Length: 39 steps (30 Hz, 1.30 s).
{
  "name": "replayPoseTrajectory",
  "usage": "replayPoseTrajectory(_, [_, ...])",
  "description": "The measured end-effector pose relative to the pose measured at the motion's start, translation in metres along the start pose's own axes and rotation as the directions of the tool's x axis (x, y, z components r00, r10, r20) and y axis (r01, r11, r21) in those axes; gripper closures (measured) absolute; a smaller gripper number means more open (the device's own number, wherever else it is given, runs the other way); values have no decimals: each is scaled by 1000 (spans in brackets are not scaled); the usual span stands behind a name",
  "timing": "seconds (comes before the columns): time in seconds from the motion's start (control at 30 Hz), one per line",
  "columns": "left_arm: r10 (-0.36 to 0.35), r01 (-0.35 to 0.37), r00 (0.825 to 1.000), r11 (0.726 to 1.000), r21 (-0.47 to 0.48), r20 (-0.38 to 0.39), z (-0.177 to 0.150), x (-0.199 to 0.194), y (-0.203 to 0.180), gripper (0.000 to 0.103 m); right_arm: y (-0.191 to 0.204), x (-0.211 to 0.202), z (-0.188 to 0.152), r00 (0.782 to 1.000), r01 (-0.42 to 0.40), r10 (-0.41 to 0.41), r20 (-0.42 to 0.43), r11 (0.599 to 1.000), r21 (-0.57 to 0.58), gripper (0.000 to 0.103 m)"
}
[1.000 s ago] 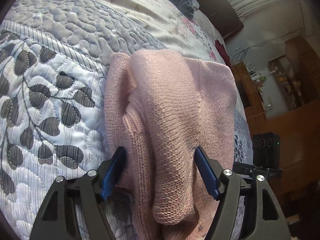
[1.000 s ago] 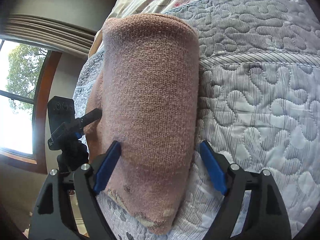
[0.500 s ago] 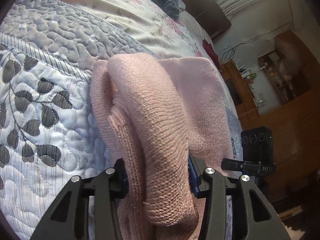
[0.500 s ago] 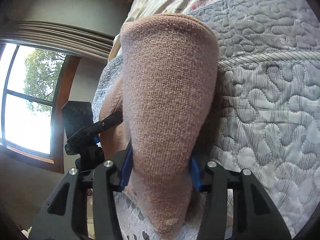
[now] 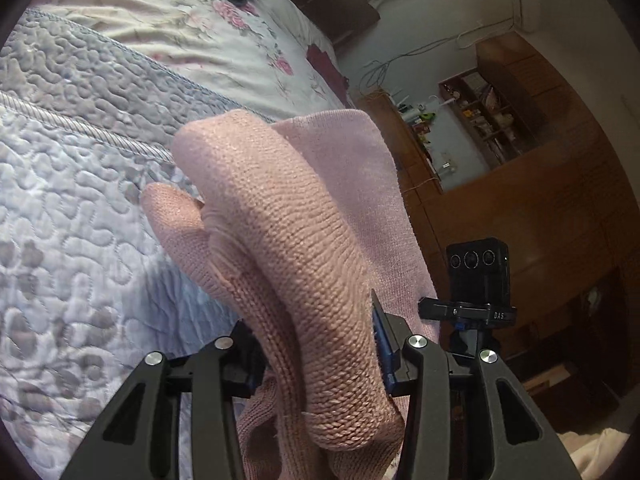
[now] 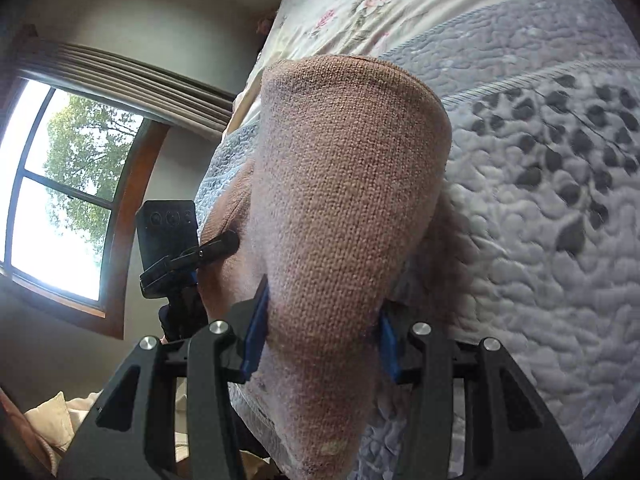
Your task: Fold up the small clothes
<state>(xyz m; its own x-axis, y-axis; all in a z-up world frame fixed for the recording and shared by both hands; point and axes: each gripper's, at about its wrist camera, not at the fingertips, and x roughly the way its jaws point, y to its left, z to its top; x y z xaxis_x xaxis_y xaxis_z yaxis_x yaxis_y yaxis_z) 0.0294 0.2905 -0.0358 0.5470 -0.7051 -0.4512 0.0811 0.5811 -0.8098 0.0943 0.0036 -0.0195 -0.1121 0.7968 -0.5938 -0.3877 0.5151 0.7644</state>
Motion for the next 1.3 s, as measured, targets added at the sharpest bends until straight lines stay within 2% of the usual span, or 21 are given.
replayPoseTrajectory(0.1, [55, -54, 998, 998, 21, -41, -22, 23, -4, 59, -27, -8, -22, 999, 35, -36, 3, 997, 62, 57])
replayPoseTrajectory(0.2, [109, -109, 992, 994, 15, -64, -41, 35, 9, 59, -53, -5, -43, 998, 64, -64, -1, 991, 118, 57])
replayPoseTrajectory(0.3, [125, -128, 990, 991, -33, -64, -50, 39, 31, 58, -66, 2, -57, 999, 44, -48, 19, 989, 143, 55])
replayPoseTrajectory(0.37, [148, -150, 987, 988, -26, -55, -53, 42, 34, 55, -64, 8, -60, 998, 47, -52, 31, 989, 142, 52])
replayPoseTrajectory(0.47, [180, -183, 982, 982, -46, -61, -55, 41, 31, 49, -61, 14, -58, 996, 82, -85, 19, 989, 127, 39])
replayPoseTrajectory(0.57, [252, -253, 967, 967, -16, -47, -60, 27, 17, 48, -52, 12, -62, 994, 105, -108, 21, 988, 110, 37])
replayPoseTrajectory(0.63, [309, -308, 951, 951, 29, -33, -68, 18, 2, 48, -51, 0, -78, 989, 145, -146, 4, 986, 80, 31])
replayPoseTrajectory(0.73, [346, -344, 938, 938, 48, -29, -84, 8, -15, 48, -39, -1, -97, 982, 188, -187, -28, 981, 38, 31])
replayPoseTrajectory(0.83, [358, -356, 933, 934, 40, -32, -104, 4, -23, 47, -33, -1, -109, 982, 183, -181, -48, 982, 49, 31])
replayPoseTrajectory(0.87, [363, -362, 931, 931, 41, -30, -111, 5, -25, 47, -33, 0, -113, 982, 183, -180, -49, 981, 57, 32])
replayPoseTrajectory(0.9, [373, -371, 927, 928, 43, -30, -115, 7, -26, 47, -37, -3, -119, 983, 181, -178, -51, 981, 64, 37])
replayPoseTrajectory(1.0, [416, -415, 909, 909, 39, -27, -124, 12, -20, 47, -40, -5, -133, 977, 210, -205, -62, 974, 86, 66])
replayPoseTrajectory(1.07, [413, -414, 909, 910, -7, -46, -130, 12, -6, 46, -43, -13, -146, 976, 212, -208, -58, 974, 84, 67])
replayPoseTrajectory(1.17, [378, -380, 924, 924, -47, -51, -132, 12, 7, 45, -49, -18, -156, 967, 250, -246, -65, 966, 70, 70])
replayPoseTrajectory(1.3, [400, -401, 915, 916, -20, -56, -135, 13, 4, 44, -52, -9, -156, 966, 256, -250, -70, 961, 101, 69])
